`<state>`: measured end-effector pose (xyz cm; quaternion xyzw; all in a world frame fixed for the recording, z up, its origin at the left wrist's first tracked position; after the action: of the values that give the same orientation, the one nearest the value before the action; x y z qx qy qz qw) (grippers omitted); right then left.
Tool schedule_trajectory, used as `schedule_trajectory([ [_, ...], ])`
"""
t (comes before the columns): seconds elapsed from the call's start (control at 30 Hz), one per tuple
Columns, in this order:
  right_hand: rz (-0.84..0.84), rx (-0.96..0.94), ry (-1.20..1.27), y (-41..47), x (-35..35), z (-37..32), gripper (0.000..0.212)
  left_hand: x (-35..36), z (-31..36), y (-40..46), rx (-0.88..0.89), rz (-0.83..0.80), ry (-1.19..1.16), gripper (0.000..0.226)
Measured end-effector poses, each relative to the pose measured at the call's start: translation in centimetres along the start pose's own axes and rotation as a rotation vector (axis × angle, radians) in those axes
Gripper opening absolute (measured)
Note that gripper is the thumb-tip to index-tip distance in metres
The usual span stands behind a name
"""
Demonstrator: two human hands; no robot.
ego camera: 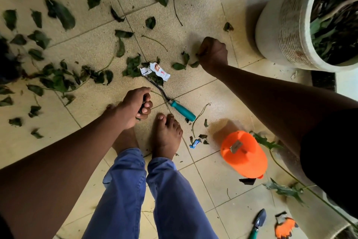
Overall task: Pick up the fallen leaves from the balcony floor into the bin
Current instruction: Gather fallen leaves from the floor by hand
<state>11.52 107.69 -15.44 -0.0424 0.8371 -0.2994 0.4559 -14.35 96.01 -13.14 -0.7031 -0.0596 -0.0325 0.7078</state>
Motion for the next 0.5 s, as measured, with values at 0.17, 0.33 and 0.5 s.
schedule_trajectory([
  [0.17,-0.115,0.088,0.454,-1.3,0.9,-1.1,0.044,-0.8,0.0,0.0,-0.006,-0.001,-0.027,0.039],
  [0.33,-0.104,0.139,0.509,-1.7,2.3,-0.6,0.028,-1.2,-0.1,0.0,-0.017,-0.004,-0.043,0.040],
  [0.5,-0.095,-0.029,0.217,-1.6,4.4,-0.6,0.047,-1.5,-0.2,0.3,-0.029,0.003,-0.045,0.040],
])
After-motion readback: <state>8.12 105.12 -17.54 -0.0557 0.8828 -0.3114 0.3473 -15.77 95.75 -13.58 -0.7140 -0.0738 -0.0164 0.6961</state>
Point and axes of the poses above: each hand's wrist, its own y-axis towards the middle knuckle, its own x-axis out of the palm, z = x × y, the point moved 4 cm from there along y, towards the middle knuckle, and after that the axes turned 4 degrees about -x, right-handed, at the moved point
